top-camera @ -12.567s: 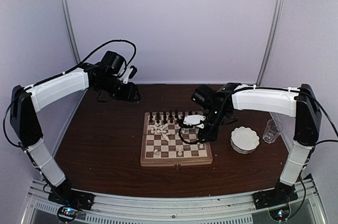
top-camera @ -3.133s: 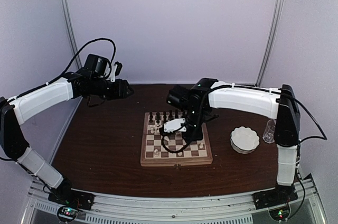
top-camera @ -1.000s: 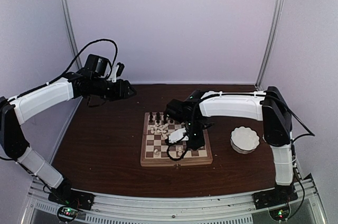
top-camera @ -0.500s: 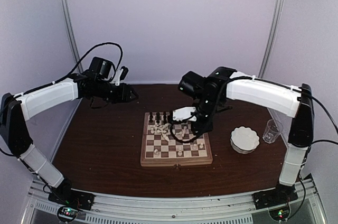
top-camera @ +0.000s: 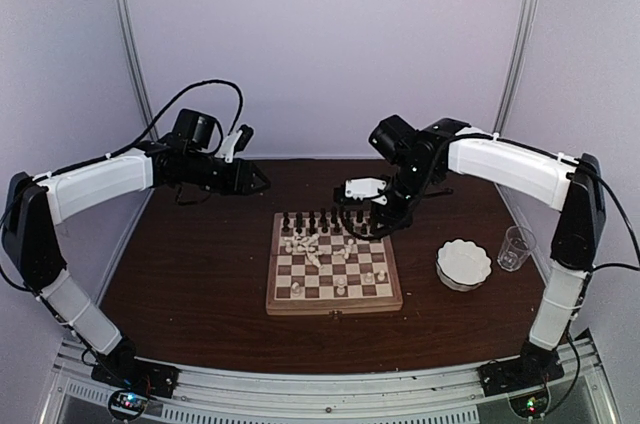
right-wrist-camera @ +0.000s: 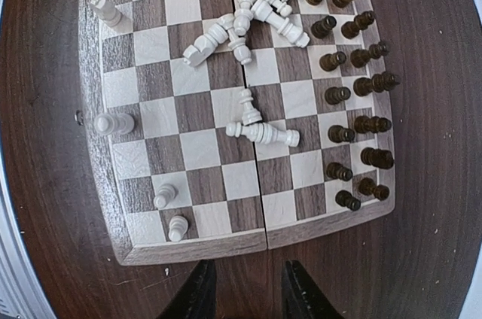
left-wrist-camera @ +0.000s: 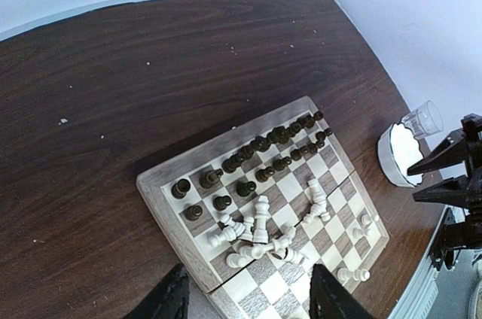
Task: Set up the chess pieces on the board
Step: Pick up the chess pile from the chessboard.
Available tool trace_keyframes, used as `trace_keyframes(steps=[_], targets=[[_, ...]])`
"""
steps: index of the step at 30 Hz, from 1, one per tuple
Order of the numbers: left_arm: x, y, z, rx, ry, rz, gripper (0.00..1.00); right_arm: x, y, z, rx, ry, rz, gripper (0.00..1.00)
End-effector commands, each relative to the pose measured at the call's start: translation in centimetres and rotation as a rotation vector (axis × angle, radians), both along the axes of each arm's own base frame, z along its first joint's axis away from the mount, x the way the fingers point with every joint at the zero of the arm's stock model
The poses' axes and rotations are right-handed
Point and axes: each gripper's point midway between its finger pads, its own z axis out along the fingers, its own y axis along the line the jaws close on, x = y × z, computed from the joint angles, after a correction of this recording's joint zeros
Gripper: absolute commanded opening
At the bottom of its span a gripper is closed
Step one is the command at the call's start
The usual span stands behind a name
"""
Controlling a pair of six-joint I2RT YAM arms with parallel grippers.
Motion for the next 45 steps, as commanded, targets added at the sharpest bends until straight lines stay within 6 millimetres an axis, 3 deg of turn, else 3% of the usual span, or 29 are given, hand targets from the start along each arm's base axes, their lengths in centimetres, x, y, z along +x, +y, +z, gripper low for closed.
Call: trace_keyframes(steps=[1, 7, 11, 18, 27, 36, 45], targets=[[0.6, -0.8, 0.3, -0.010, -0.039, -0.034, 0.55, 1.4, 2.4, -1.8, 0.020, -0.042, 0.127, 0.32], [0.0, -1.9, 0.4, -0.081, 0.025, -0.064, 0.54, 1.6, 3.0, -4.1, -0.011, -0.057, 0.256, 0.32], [-0.2, -2.2, 0.4, -0.101, 0.066, -0.066, 0.54, 1.6, 2.8, -5.6, -0.044, -0.080, 0.340, 0.39], [-0.2, -2.1, 0.4, -0.096, 0.068, -0.060, 0.54, 2.3, 3.7, -6.8, -0.054, -0.074, 0.416, 0.48], [-0.5, -2.2, 0.8, -0.108, 0.079, -0.070, 0.54, 3.6, 5.3, -8.2, -0.051, -0.044, 0.420, 0.51], [-0.6, -2.2, 1.3, -0.116, 0.074, -0.068, 0.54, 3.6, 4.8, -10.9, -0.116, 0.027, 0.423, 0.52], [-0.5, -2.1, 0.9, -0.108, 0.081, -0.063, 0.54, 2.6, 3.1, -11.7, -0.186, 0.084, 0.416, 0.51]])
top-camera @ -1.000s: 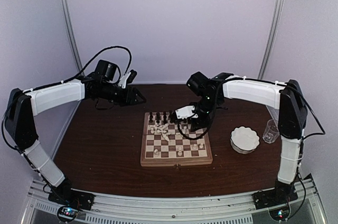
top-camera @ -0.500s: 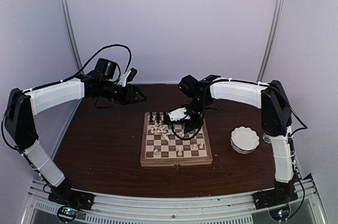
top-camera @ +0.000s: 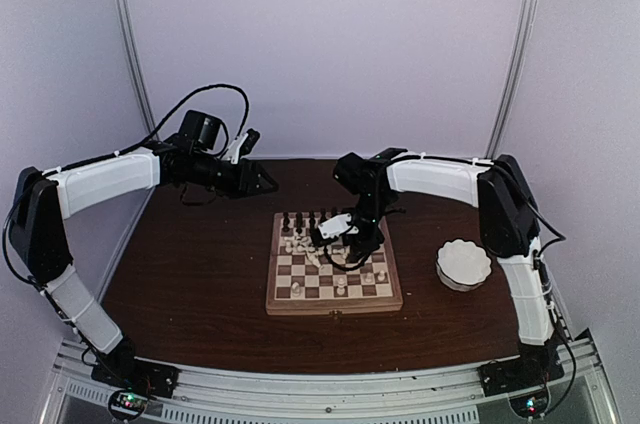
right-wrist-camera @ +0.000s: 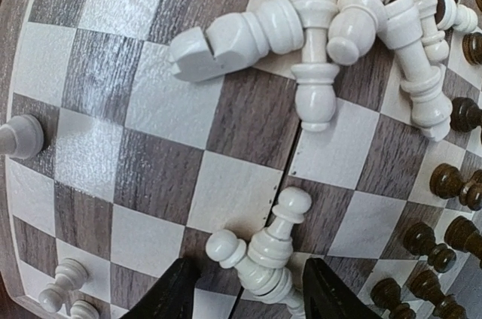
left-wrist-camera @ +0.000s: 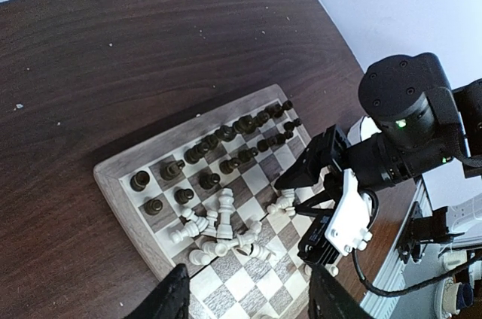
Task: Set up the chess pieces on the board
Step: Pick up the chess pile from the chessboard.
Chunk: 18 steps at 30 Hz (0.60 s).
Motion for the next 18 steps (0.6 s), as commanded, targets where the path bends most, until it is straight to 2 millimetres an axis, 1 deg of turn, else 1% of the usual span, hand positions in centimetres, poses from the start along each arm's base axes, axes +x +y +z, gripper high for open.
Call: trace_keyframes(steps=[1, 4, 7, 14, 18], targets=[[0.2, -0.3, 1.4, -0.021, -0.020, -0.005, 0.54, -0.9, -1.5, -0.1, -0.069, 0.025, 0.000, 0.51], [0.2, -0.4, 1.3, -0.022, -0.019, -0.006, 0.54, -1.2, -2.0, -0.3, -0.083, 0.030, -0.008, 0.51], [0.2, -0.4, 1.3, -0.021, -0.020, -0.005, 0.54, -1.1, -2.2, -0.3, -0.081, 0.022, -0.031, 0.48], [0.2, -0.4, 1.2, -0.022, -0.014, -0.007, 0.54, -0.1, -2.2, 0.2, -0.055, 0.008, -0.100, 0.38], [0.2, -0.4, 1.3, -0.025, -0.015, -0.009, 0.54, 0.6, -2.3, 0.1, -0.050, -0.007, -0.129, 0.34]])
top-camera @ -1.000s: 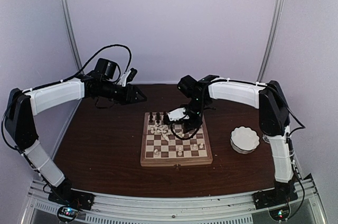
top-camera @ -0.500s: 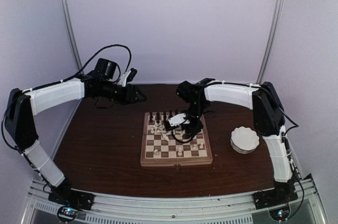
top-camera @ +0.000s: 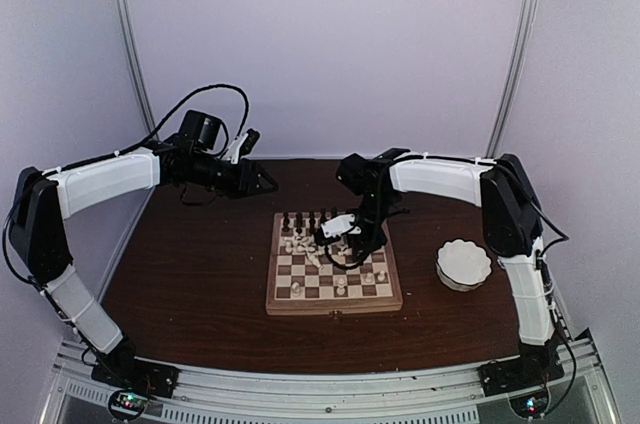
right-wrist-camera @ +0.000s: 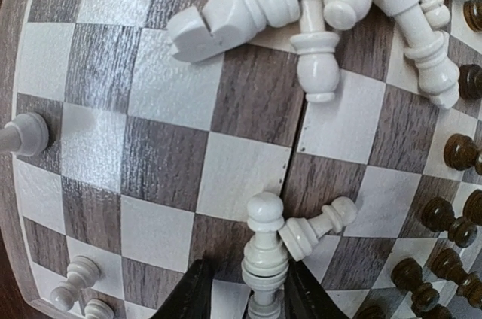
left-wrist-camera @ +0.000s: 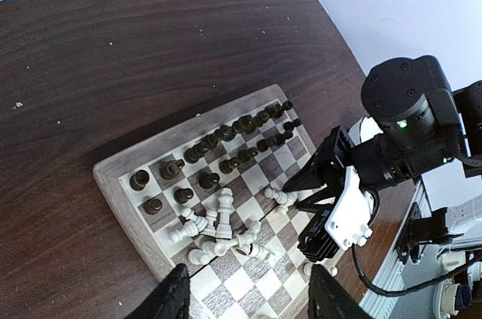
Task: Set up the chess pieces on the board
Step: Pick up the chess pile from the chessboard.
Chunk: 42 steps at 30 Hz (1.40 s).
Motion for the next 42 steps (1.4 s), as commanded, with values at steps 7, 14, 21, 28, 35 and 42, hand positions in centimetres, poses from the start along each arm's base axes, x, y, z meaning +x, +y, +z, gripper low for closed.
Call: trace_keyframes(steps=[7, 14, 21, 28, 35, 42], targets=[[0.1, -0.5, 1.2, -0.024, -0.015, -0.013, 0.54, 1.6, -1.9, 0.0, -0.034, -0.034, -0.104, 0.31], [0.0, -0.8, 1.2, -0.033, -0.009, -0.025, 0.53, 1.3, -1.8, -0.4, -0.015, -0.006, -0.130, 0.11], [-0.4, -2.0, -0.1, -0.045, 0.051, -0.049, 0.51, 1.1, -1.3, 1.7, 0.056, -0.043, -0.155, 0.02], [-1.5, -3.7, -0.8, -0.093, 0.107, -0.072, 0.50, -0.7, -0.6, 5.2, 0.145, -0.105, -0.124, 0.03], [-2.2, -5.3, -1.5, -0.187, 0.226, -0.127, 0.51, -2.3, 0.8, 8.2, 0.203, -0.146, -0.080, 0.03], [-2.8, -6.1, -1.4, -0.232, 0.256, -0.164, 0.46, -2.0, 2.0, 9.2, 0.239, -0.126, -0.116, 0.02]])
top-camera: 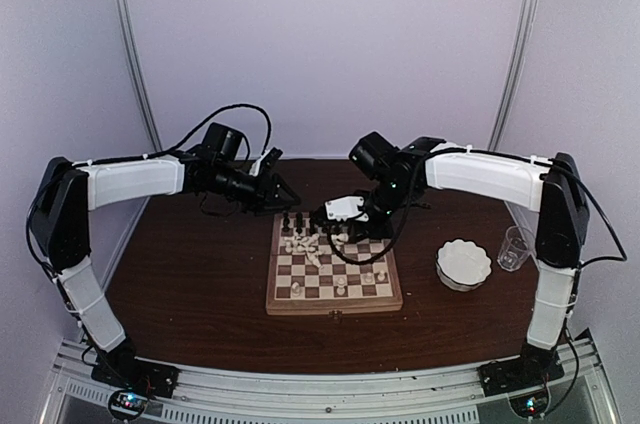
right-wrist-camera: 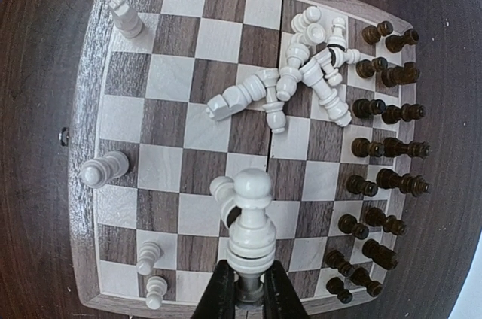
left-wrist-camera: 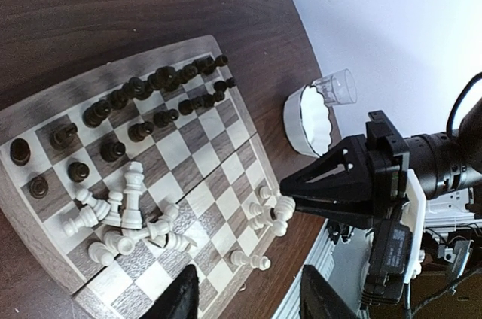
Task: Set up the chess pieces on the board
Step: Pick up the chess pile from the chessboard, then pick up the pawn from the chess pile.
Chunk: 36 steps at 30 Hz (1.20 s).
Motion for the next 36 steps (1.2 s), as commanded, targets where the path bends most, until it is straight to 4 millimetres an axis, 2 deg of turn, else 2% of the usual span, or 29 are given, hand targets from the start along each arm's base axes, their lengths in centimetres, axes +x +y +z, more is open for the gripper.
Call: trace_keyframes(steps=[1, 5, 9, 16, 19, 21, 23, 25, 30, 36], targets=[[-0.4, -1.2, 1.1, -0.079, 0.006, -0.047, 0.45, 0.7, 1.1, 1.3, 0.057, 0.017, -0.046, 0.02], [-0.8, -1.7, 0.8, -0.094, 0.019, -0.058, 0.46, 1.4, 1.8, 2.3, 0.117, 0.042, -0.091, 0.01], [-1.5, -2.4, 1.5, -0.132, -0.026, -0.095, 0.54, 1.7, 2.1, 3.3, 0.168, 0.117, -0.134, 0.02], [-1.8, -2.8, 1.5, -0.140, -0.064, -0.100, 0.54, 2.0, 2.3, 5.1, 0.269, 0.249, -0.203, 0.02], [-1.9, -3.0, 3.8, -0.263, -0.196, -0.070, 0.54, 2.5, 2.1, 6.7, 0.339, 0.309, -0.252, 0.02], [-2.7, -2.5, 6.4, -0.337, -0.357, -0.047, 0.54, 2.7, 1.8, 8.0, 0.396, 0.362, -0.290, 0.02], [-3.7, -2.1, 8.0, -0.369, -0.510, -0.022, 0.54, 2.8, 1.6, 9.6, 0.462, 0.419, -0.323, 0.02], [-4.2, -1.9, 8.5, -0.361, -0.614, 0.016, 0.54, 2.6, 1.5, 10.7, 0.508, 0.467, -0.342, 0.02], [-3.5, -2.5, 9.0, -0.418, -0.628, 0.084, 0.54, 1.4, 1.4, 12.6, 0.585, 0.500, -0.352, 0.03], [-3.3, -3.2, 11.1, -0.644, -0.673, 0.185, 0.53, 0.0, 1.4, 14.5, 0.672, 0.592, -0.369, 0.04]])
